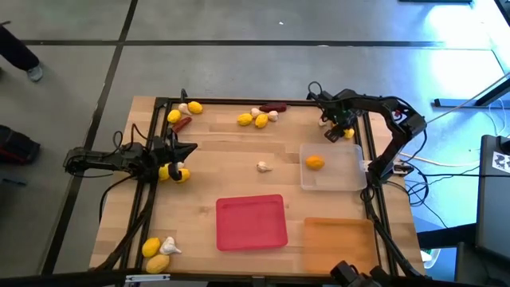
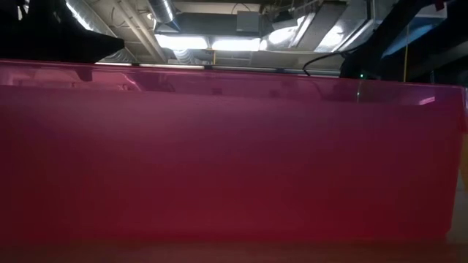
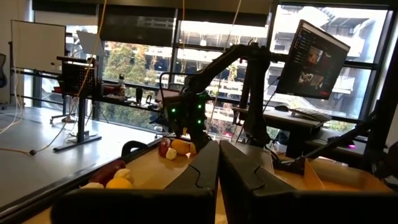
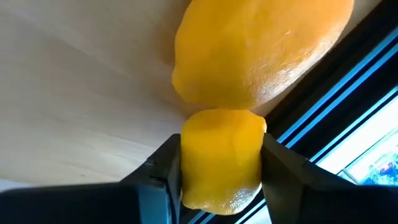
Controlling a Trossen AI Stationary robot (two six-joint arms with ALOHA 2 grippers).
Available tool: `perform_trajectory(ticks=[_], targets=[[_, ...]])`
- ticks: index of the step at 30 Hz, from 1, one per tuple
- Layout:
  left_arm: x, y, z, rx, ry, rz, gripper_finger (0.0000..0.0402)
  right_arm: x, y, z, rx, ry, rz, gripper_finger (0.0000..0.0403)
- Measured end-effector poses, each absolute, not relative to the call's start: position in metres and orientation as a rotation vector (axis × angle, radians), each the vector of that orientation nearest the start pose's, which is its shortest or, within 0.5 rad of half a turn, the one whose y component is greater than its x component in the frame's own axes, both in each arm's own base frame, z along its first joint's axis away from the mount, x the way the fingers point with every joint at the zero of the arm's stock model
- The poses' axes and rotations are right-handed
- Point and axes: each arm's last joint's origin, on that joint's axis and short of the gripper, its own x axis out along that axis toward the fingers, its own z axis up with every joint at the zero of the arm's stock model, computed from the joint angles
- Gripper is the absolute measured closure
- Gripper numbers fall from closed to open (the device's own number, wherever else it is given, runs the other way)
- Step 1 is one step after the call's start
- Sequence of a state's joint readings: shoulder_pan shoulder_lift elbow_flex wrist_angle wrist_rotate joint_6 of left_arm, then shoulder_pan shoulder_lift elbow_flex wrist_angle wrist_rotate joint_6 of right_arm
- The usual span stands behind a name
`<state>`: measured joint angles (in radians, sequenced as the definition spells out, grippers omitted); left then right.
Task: Sort produce into baskets
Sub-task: Put the yellow lemon into the transparent bin
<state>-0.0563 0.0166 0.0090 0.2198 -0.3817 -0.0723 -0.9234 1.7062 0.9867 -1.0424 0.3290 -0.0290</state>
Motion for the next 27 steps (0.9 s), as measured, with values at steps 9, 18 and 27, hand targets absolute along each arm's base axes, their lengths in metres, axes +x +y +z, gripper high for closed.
perform_trajectory(ticks=[9, 18, 27], targets=[[0.094, 0.005, 0.186, -0.117, -0.220, 0.317, 0.0394, 0.145, -0.206, 0.188, 0.485, 1.644, -0.900, 0.0255], [0.094, 0.005, 0.186, -0.117, -0.220, 0.316, 0.0394, 0.134, -0.186, 0.234, 0.487, 1.398, -0.869, 0.0252], [0.094, 0.005, 0.186, -0.118, -0.221, 0.317, 0.0394, 0.127, -0.153, 0.272, 0.504, 1.145, -0.715, 0.0252]])
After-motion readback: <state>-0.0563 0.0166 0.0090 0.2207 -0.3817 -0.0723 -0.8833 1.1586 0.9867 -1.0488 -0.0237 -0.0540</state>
